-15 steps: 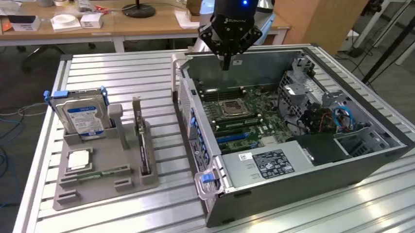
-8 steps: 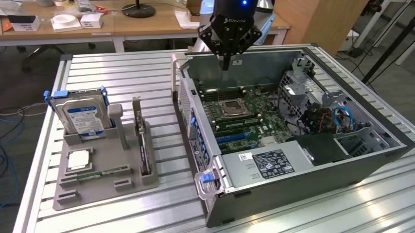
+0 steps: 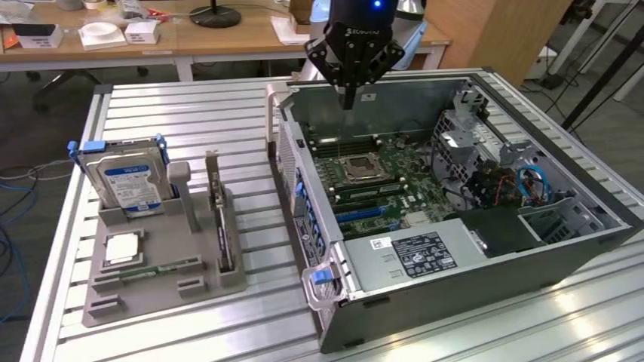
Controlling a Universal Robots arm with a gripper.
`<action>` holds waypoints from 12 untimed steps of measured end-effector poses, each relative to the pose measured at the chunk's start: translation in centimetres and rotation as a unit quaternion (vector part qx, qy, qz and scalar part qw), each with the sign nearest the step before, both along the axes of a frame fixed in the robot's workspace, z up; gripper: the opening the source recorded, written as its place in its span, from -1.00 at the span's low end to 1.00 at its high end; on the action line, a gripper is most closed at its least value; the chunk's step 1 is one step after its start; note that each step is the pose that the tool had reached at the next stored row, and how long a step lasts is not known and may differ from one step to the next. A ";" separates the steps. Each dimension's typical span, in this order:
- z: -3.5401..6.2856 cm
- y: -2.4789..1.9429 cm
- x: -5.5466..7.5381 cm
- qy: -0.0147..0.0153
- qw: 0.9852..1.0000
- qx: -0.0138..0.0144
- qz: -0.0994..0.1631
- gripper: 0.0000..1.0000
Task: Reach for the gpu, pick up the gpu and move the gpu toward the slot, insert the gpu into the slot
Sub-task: 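Reach for the gpu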
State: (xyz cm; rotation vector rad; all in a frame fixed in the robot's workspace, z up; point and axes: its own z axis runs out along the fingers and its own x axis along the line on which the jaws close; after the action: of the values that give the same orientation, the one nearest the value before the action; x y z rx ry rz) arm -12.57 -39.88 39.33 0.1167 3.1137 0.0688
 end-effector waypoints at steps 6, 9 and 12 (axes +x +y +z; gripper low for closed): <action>-0.01 0.00 -0.4 0.000 1.000 0.000 0.000 -0.79; -0.01 0.00 -0.6 0.000 1.000 0.000 0.000 -0.79; -0.01 0.00 -0.9 0.000 1.000 0.000 0.000 -0.79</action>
State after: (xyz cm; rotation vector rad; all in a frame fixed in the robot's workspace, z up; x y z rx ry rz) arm -13.45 -39.89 39.32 0.1166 3.1137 0.0688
